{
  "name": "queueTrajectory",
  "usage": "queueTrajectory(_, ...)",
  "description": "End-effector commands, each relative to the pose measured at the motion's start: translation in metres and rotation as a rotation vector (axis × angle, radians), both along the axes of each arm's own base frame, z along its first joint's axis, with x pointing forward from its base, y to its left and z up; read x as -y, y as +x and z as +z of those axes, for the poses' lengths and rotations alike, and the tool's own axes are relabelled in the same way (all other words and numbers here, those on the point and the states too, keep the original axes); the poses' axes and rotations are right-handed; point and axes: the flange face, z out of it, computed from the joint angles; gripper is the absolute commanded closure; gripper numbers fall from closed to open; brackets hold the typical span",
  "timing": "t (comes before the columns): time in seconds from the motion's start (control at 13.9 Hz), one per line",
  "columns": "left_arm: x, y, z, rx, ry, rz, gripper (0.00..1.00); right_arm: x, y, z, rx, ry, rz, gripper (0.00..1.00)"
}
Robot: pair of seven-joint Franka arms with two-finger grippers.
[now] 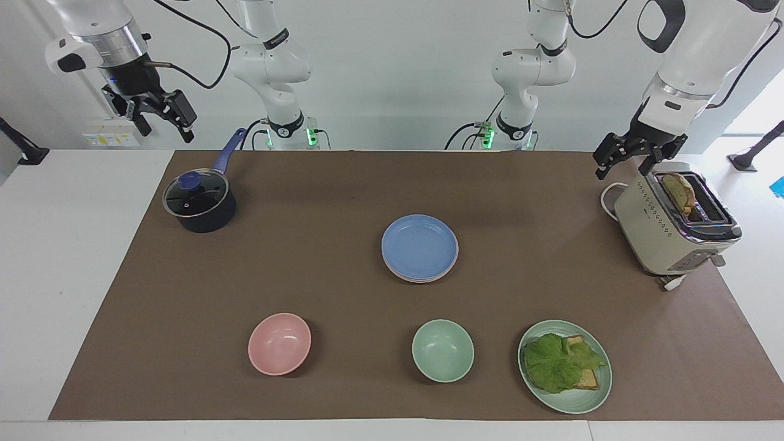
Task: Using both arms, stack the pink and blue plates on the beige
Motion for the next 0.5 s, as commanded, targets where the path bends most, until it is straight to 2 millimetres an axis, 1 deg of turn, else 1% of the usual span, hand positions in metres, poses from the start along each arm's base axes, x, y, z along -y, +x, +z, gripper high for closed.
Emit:
queueTrajectory(0.0, -0.004, -0.004, 0.006, -0.005, 0.014, -0.002, 0.00, -0.008, 0.001, -0.014, -0.003, -0.021, 0.046, 0.00)
queueTrajectory(0.14, -0.004, -0.004, 0.006, -0.005, 0.014, -0.002, 0.00, -0.012, 0.004, -0.014, 0.013, -0.043, 0.049, 0.00)
queueTrajectory(0.29, -0.004, -0.004, 0.006, -0.005, 0.014, -0.002, 0.00, -0.027, 0.007, -0.012, 0.015, -0.062, 0.081, 0.00)
queueTrajectory(0.43, -0.004, -0.004, 0.006, -0.005, 0.014, -0.002, 0.00, -0.030, 0.007, -0.013, 0.014, -0.054, 0.072, 0.00)
